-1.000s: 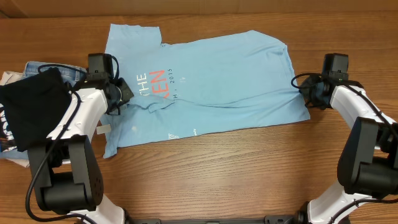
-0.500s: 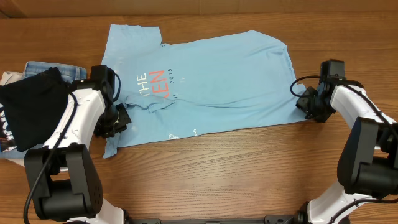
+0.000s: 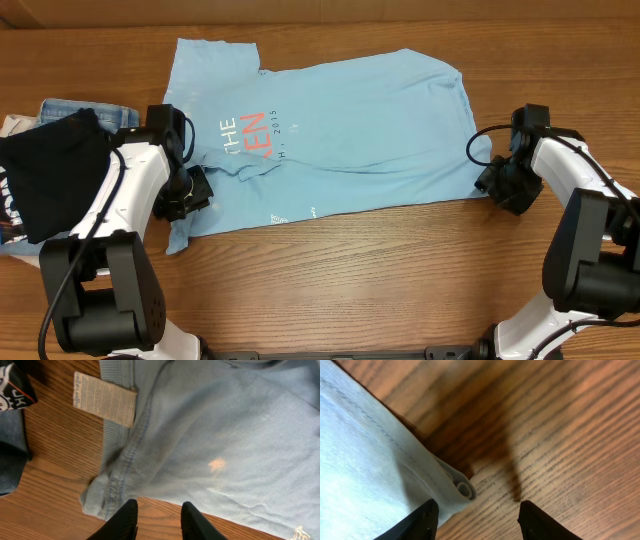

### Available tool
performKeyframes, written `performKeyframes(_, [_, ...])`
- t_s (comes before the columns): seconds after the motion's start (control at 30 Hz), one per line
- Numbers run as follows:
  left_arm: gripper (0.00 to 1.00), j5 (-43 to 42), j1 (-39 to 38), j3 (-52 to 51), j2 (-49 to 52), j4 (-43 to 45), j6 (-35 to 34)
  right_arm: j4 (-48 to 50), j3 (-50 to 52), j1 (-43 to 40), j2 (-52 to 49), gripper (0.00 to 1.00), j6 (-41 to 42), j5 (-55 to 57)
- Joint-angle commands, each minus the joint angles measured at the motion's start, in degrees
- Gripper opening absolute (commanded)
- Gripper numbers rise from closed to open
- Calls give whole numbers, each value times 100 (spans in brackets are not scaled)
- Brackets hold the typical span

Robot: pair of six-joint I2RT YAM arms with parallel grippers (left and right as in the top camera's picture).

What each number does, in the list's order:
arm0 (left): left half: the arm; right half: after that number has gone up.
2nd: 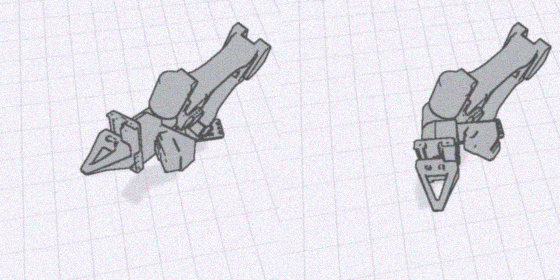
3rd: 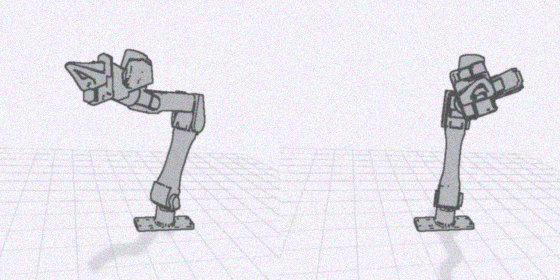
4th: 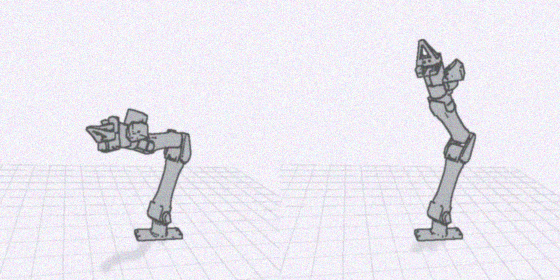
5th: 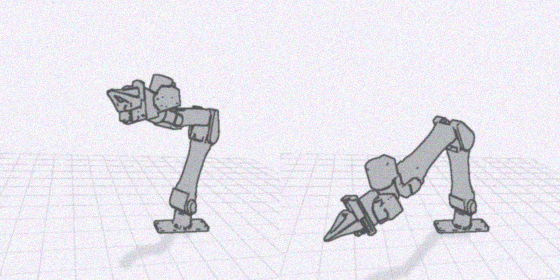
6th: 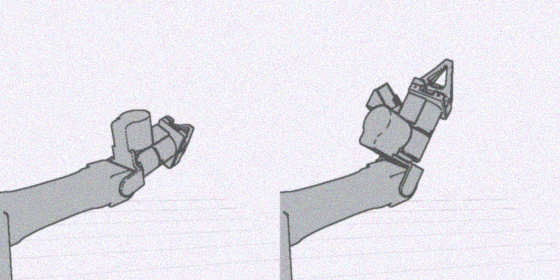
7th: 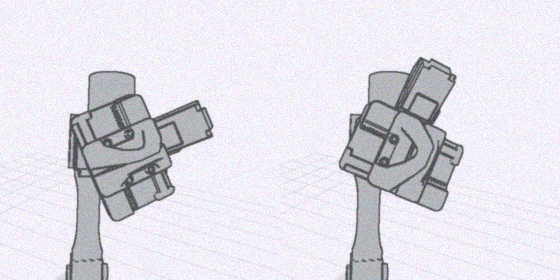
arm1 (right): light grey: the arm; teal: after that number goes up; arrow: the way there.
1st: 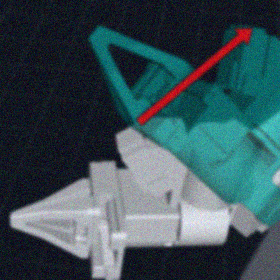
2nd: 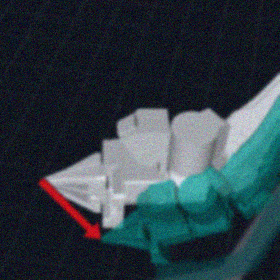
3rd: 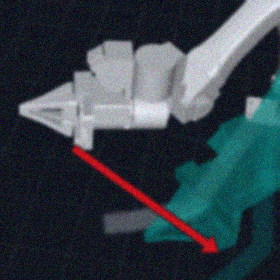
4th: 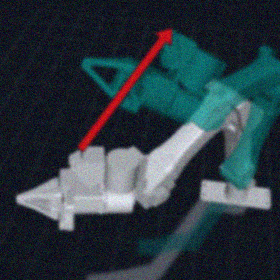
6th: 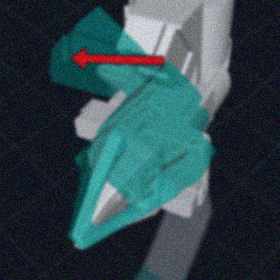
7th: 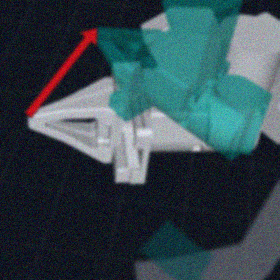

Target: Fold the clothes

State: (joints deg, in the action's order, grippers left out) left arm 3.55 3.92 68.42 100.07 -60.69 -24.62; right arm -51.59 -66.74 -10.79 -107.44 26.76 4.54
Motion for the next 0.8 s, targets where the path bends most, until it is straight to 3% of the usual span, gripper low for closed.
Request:
performKeyframes(0.0, [34,-103,-63,0,-107,-9,85,120,-118,-22,0,55,-103,-13])
performKeyframes(0.13, [37,-103,-68,-214,-107,125,85,201,-116,-22,0,48,-321,-319])
performKeyframes(0.2, [38,-127,-68,-356,-107,238,83,188,-114,-20,0,39,-323,-317])
performKeyframes(0.3, [38,-170,-68,-533,-107,361,83,136,-105,-15,0,19,-321,-317])
performKeyframes(0.4, [42,-170,-70,-662,-107,487,83,136,-81,-15,0,15,-321,-308])
performKeyframes(0.5, [43,-164,-68,-811,-107,597,87,111,-76,-28,0,4,-310,-190])
performKeyframes(0.6, [42,-131,-68,-927,-107,638,87,-160,-76,-46,0,4,-24,262])
performKeyframes(0.77, [42,293,-68,-1252,-107,723,83,-1143,-76,-227,0,4,1172,1207])
